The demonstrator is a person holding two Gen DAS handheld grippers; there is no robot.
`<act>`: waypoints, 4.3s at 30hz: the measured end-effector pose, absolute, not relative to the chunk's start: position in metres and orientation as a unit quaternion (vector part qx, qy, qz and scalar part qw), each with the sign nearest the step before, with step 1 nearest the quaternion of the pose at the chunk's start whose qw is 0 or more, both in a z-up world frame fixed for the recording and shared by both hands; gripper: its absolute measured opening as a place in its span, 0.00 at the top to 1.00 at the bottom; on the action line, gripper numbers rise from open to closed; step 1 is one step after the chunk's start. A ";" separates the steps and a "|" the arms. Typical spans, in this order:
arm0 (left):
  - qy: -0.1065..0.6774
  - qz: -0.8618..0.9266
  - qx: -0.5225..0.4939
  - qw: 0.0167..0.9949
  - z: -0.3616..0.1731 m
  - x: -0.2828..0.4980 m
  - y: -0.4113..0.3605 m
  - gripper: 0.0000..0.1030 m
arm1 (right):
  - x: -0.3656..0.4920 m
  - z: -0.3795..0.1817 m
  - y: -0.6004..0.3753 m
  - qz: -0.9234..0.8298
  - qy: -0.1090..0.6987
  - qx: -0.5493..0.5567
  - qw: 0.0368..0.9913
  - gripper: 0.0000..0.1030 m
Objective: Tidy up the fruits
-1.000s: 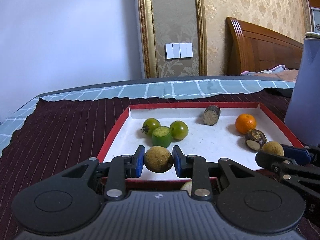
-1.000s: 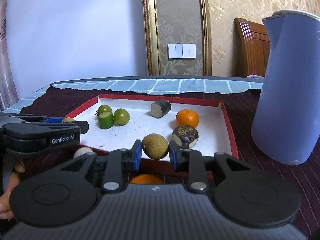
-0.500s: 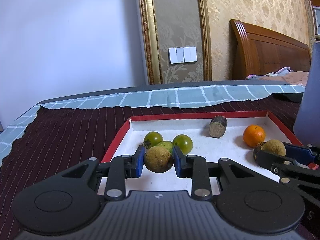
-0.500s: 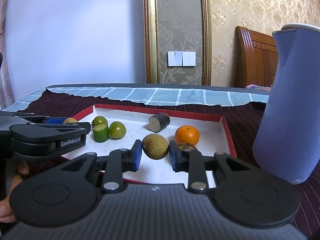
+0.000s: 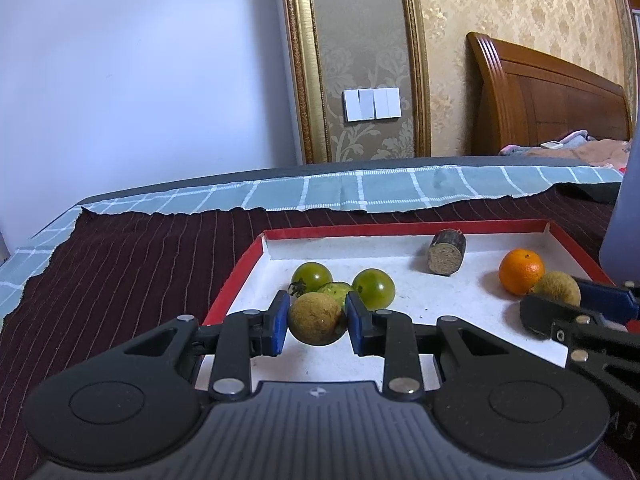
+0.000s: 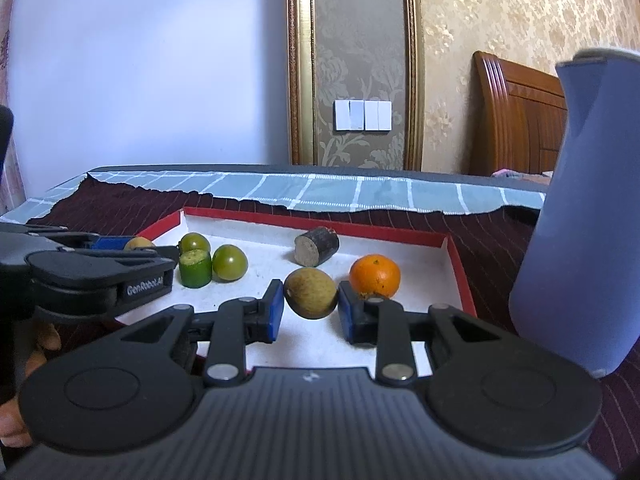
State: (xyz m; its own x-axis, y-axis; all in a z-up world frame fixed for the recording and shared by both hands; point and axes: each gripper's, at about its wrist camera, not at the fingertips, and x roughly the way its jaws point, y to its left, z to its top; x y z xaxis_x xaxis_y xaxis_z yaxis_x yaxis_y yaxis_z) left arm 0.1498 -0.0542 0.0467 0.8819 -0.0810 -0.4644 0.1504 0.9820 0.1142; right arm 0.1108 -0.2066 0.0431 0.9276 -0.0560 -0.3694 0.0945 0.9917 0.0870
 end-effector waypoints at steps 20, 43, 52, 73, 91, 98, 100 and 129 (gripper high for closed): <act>0.235 -0.050 0.082 0.967 0.052 0.171 -0.062 0.71 | 0.135 0.047 -0.215 -0.048 0.189 0.058 0.979 0.73; 0.243 -0.038 0.072 0.967 0.052 0.196 -0.063 0.71 | 0.161 0.048 -0.223 -0.060 0.199 0.059 0.976 0.73; 0.246 -0.040 0.065 0.966 0.049 0.197 -0.061 0.71 | 0.163 0.042 -0.228 -0.062 0.203 0.071 0.975 0.73; 0.247 -0.041 0.073 0.965 0.042 0.201 -0.061 0.71 | 0.163 0.044 -0.222 -0.061 0.203 0.052 0.976 0.73; 0.247 -0.039 0.080 0.965 0.044 0.201 -0.066 0.71 | 0.185 0.044 -0.235 -0.052 0.211 0.073 0.973 0.73; 0.255 -0.039 0.087 0.962 0.043 0.204 -0.071 0.71 | 0.186 0.042 -0.240 -0.056 0.207 0.081 0.973 0.73; 0.255 -0.039 0.088 0.962 0.044 0.204 -0.072 0.71 | 0.187 0.041 -0.242 -0.058 0.207 0.083 0.973 0.73; 0.256 -0.048 0.084 0.962 0.048 0.219 -0.086 0.71 | 0.192 0.039 -0.243 -0.071 0.205 0.088 0.972 0.73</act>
State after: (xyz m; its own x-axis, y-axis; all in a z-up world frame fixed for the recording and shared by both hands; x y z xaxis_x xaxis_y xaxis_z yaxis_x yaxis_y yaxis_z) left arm 0.2190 -0.0863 0.0483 0.8643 -0.0499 -0.5004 0.1354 0.9814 0.1360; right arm 0.1923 -0.2434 0.0391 0.9061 -0.1018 -0.4107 0.1735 0.9747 0.1412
